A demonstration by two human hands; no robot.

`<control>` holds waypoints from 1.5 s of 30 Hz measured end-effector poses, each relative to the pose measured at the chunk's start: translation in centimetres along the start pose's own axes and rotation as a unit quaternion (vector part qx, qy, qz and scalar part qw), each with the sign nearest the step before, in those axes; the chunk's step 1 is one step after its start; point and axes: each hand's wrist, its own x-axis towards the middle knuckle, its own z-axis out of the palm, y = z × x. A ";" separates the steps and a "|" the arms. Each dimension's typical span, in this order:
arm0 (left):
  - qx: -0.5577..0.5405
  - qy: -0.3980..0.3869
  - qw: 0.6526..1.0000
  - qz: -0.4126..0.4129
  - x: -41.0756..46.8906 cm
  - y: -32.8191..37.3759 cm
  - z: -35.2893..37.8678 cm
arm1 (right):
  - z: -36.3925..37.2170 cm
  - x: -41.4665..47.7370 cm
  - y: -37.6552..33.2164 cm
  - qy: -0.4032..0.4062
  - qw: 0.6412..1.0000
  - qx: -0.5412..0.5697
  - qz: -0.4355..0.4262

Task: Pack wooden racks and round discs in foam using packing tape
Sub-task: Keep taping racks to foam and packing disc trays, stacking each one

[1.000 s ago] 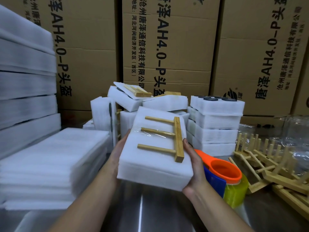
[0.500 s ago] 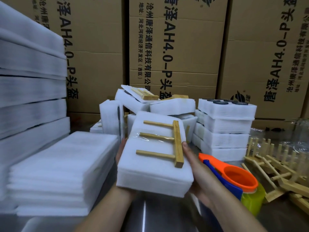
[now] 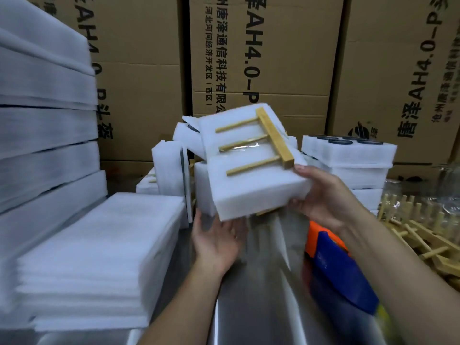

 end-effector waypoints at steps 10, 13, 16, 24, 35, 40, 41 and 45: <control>-0.001 0.009 1.000 -0.001 1.5 0.7 -1.2 | 9.4 17.9 -5.1 0.195 0.973 0.072 -0.105; -0.008 0.010 1.000 -0.005 1.8 0.8 -1.3 | 9.9 21.0 -3.6 0.228 0.969 0.058 -0.080; -0.010 0.015 1.000 -0.007 2.1 0.9 -1.4 | 9.1 22.6 -2.2 0.267 0.962 -0.015 -0.052; 0.008 0.004 1.000 -0.017 2.0 0.7 -1.4 | 6.5 20.9 -2.3 0.227 0.912 -0.342 -0.004; 0.083 0.000 0.997 -0.004 1.7 0.7 -1.4 | -6.8 12.4 -1.4 0.270 0.435 -0.818 -0.261; 0.124 -0.001 0.992 -0.015 1.8 0.4 -1.4 | -10.7 11.7 -5.2 0.342 0.481 -0.807 0.025; 0.131 -0.002 0.991 -0.017 1.9 0.4 -1.4 | -11.0 11.8 -5.9 0.328 0.504 -0.796 0.065; 0.140 0.001 0.990 -0.019 1.9 0.3 -1.3 | -11.8 12.1 -7.5 0.264 0.487 -0.828 0.087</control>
